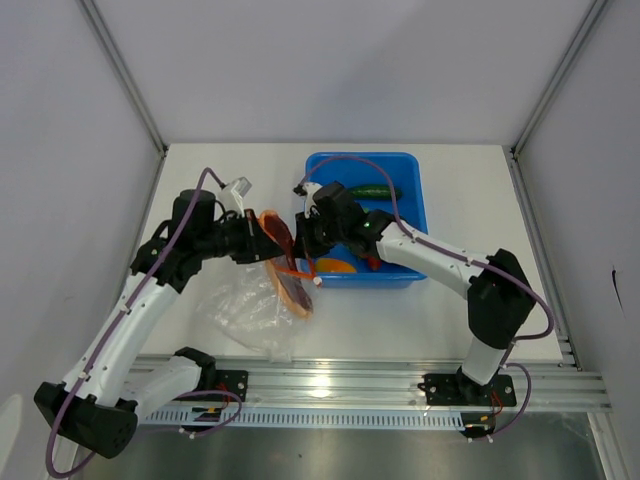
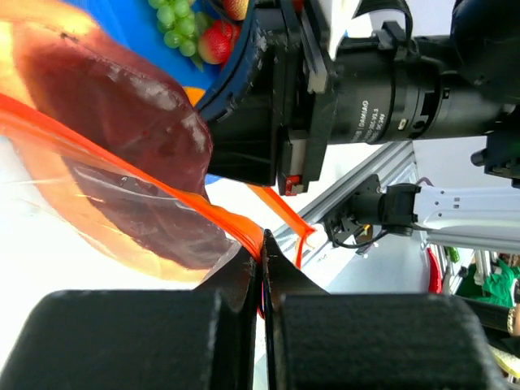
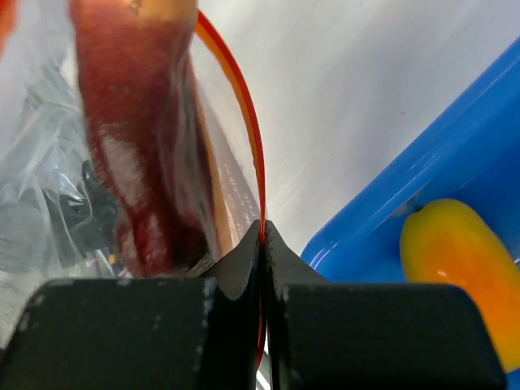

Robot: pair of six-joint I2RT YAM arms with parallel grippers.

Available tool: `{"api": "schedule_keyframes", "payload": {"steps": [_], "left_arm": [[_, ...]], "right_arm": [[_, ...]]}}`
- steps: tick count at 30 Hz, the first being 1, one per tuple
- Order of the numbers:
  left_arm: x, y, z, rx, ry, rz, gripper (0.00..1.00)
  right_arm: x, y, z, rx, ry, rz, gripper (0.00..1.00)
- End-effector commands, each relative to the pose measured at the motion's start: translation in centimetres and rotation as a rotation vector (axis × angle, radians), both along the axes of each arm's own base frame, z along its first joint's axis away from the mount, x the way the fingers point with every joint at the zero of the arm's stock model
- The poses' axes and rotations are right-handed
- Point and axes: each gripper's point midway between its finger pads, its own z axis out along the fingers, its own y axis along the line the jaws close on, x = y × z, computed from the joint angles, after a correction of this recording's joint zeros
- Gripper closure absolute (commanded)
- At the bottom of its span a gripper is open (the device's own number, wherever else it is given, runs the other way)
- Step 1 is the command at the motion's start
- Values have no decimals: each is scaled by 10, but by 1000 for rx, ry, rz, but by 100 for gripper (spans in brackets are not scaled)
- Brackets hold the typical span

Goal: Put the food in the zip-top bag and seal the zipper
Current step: Adjust the zipper food storage bag at the center of the board.

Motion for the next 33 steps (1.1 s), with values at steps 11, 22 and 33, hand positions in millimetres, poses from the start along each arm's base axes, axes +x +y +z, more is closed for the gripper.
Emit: {"api": "schedule_keyframes", "payload": {"steps": [11, 22, 33], "left_arm": [[0, 30, 2, 104, -49, 163, 99], [5, 29, -20, 115, 8, 181, 99], [3, 29, -30, 117, 10, 175, 99]], "right_arm": [[-39, 11, 110, 27, -265, 0, 100], [-37, 1, 118, -54, -367, -74, 100], [-27, -2, 90, -80, -341, -82, 100]]}}
